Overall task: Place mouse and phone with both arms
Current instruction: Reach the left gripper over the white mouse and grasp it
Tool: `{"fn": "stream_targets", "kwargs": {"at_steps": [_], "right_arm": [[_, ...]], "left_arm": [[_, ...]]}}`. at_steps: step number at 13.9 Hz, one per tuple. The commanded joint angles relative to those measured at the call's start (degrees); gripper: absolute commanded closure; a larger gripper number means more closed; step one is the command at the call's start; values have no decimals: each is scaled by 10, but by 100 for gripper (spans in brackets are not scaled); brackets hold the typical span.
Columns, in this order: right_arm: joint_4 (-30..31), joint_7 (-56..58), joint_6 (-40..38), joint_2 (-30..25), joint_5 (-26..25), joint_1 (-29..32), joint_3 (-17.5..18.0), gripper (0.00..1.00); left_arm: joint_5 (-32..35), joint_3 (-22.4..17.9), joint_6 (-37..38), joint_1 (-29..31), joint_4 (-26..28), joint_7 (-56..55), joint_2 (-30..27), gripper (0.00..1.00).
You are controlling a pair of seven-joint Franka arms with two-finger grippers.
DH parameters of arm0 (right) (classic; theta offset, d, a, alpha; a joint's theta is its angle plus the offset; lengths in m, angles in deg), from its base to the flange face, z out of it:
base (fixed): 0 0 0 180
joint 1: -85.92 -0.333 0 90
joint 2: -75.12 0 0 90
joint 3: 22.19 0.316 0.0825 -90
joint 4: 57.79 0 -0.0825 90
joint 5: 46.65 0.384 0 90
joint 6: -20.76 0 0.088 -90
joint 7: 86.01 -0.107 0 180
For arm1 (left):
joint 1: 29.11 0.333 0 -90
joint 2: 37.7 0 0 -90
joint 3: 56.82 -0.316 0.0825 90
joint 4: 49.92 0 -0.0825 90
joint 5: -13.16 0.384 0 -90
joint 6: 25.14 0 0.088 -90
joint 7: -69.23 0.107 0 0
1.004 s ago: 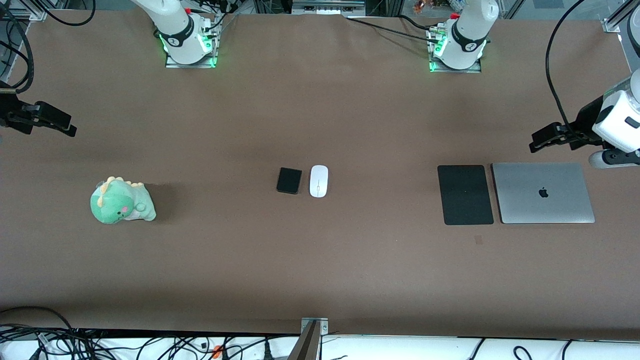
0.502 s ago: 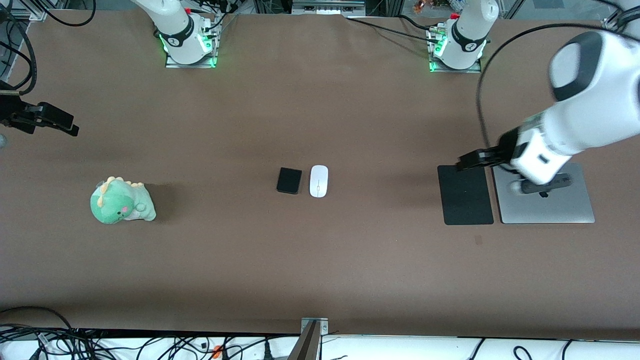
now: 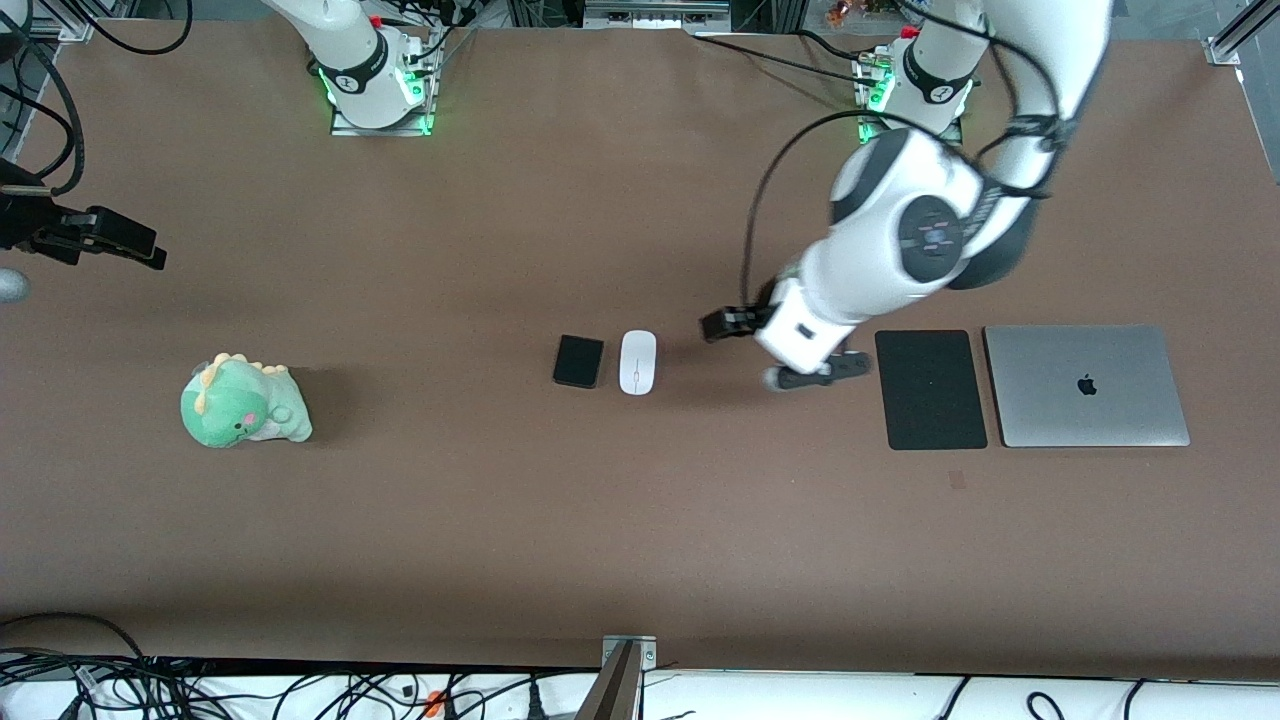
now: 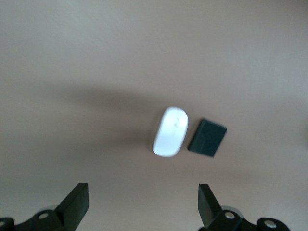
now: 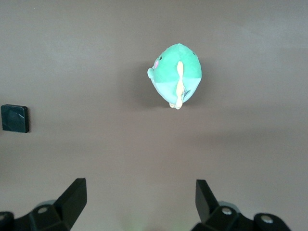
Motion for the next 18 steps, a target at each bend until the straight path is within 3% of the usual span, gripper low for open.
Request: {"fn": "stream_targets", "kwargs": {"at_steps": [1,4,7,18], "right_arm": [[3,-9,-8,0,-5,-2,0,0],[3,-10,-7,1,-3,-2,0,0],[3,-10,-6,1,-1,-2,3,0],[3,-10,-7,1,-1,-7,3,0]], "left_arm": [[43,-9,-25,-70,-77,-37,93,0],[119,-27,-97,-139,-80,-78,158,0],[123,-83,-98,-200,-81,-82,188,0],[124,-97,-99,-205,-136,-81,245,0]]}}
